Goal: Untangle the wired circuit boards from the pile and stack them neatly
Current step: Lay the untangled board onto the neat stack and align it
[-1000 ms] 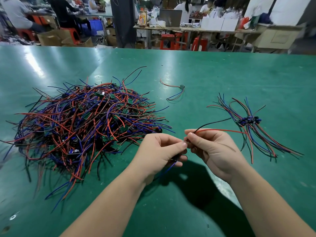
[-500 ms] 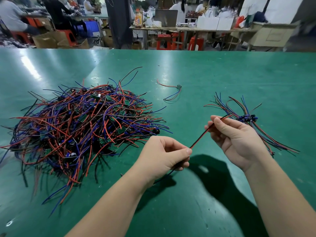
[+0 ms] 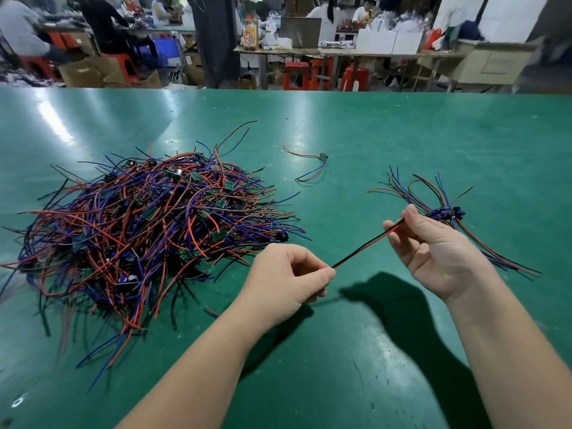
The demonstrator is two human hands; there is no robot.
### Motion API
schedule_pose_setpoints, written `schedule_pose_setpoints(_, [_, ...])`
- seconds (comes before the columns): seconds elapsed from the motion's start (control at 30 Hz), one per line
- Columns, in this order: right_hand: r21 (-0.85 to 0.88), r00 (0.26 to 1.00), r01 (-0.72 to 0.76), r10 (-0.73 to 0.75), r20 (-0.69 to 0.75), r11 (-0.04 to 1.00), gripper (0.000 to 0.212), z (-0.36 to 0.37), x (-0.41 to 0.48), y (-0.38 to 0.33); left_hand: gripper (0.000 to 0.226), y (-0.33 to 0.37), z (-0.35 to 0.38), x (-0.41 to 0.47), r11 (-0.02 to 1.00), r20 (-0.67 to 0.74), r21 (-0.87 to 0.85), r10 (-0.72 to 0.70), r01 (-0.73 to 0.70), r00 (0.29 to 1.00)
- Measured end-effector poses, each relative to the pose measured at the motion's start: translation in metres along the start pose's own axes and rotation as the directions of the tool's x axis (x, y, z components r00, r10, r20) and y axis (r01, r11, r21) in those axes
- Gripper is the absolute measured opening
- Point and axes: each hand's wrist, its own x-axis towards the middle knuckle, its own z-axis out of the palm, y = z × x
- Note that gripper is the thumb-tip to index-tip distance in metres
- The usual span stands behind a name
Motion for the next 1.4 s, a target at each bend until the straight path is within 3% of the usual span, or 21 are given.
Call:
schedule_pose_setpoints(0.3, [-0.223, 0.996, 0.057, -0.070, -0.050, 0.973, 0.016, -0.010, 0.003, -0.001, 0.019, 0.003, 0.005, -0.003, 0.999, 0.123, -0.001, -0.042, 0.042, 0.991])
schedule_pose_setpoints(0.37, [-0.207, 0.992, 0.101, -0.113, -0.048, 0.973, 0.017, -0.007, 0.002, 0.001, 0.019, 0.005, 0.007, -0.005, 0.996, 0.133, -0.054, -0.061, 0.068, 0.989])
schedule_pose_setpoints(0.47, [-0.028, 0.989, 0.143, -0.144, -0.021, 0.989, 0.017, 0.001, -0.001, 0.003, 0.016, 0.007, 0.010, -0.008, 0.981, 0.090, -0.174, -0.066, 0.081, 0.994])
schedule_pose_setpoints(0.53, [0.075, 0.997, 0.070, -0.071, 0.013, 0.995, 0.032, 0.007, -0.003, 0.007, 0.014, 0.009, 0.010, -0.008, 0.965, 0.047, -0.253, -0.059, 0.069, 0.997])
schedule_pose_setpoints(0.6, [0.037, 0.996, -0.071, 0.069, 0.051, 0.997, 0.044, 0.012, -0.007, 0.014, 0.013, 0.011, 0.010, -0.008, 0.939, 0.017, -0.337, -0.063, 0.065, 0.998])
schedule_pose_setpoints(0.7, [-0.158, 0.953, -0.183, 0.215, 0.213, 0.970, 0.035, 0.016, -0.016, 0.029, 0.013, 0.012, 0.011, -0.007, 0.907, 0.002, -0.413, -0.085, 0.078, 0.996])
schedule_pose_setpoints(0.87, [-0.243, 0.931, -0.108, 0.184, 0.317, 0.964, 0.015, 0.022, -0.024, 0.043, 0.013, 0.011, 0.012, -0.007, 0.901, 0.025, -0.418, -0.115, 0.115, 0.993])
schedule_pose_setpoints(1.03, [-0.128, 0.956, -0.090, 0.122, 0.267, 0.988, 0.013, 0.020, -0.020, 0.032, 0.014, 0.012, 0.013, -0.008, 0.904, 0.071, -0.406, -0.113, 0.132, 0.991])
schedule_pose_setpoints(1.23, [0.002, 0.999, 0.042, -0.042, 0.027, 0.999, 0.011, 0.007, -0.004, 0.011, 0.016, 0.010, 0.017, -0.009, 0.937, 0.102, -0.322, -0.109, 0.137, 0.989])
schedule_pose_setpoints(1.4, [-0.020, 0.997, 0.053, -0.054, -0.052, 0.998, 0.009, 0.002, -0.003, 0.010, 0.016, 0.007, 0.019, -0.008, 0.962, 0.085, -0.242, -0.112, 0.130, 0.990])
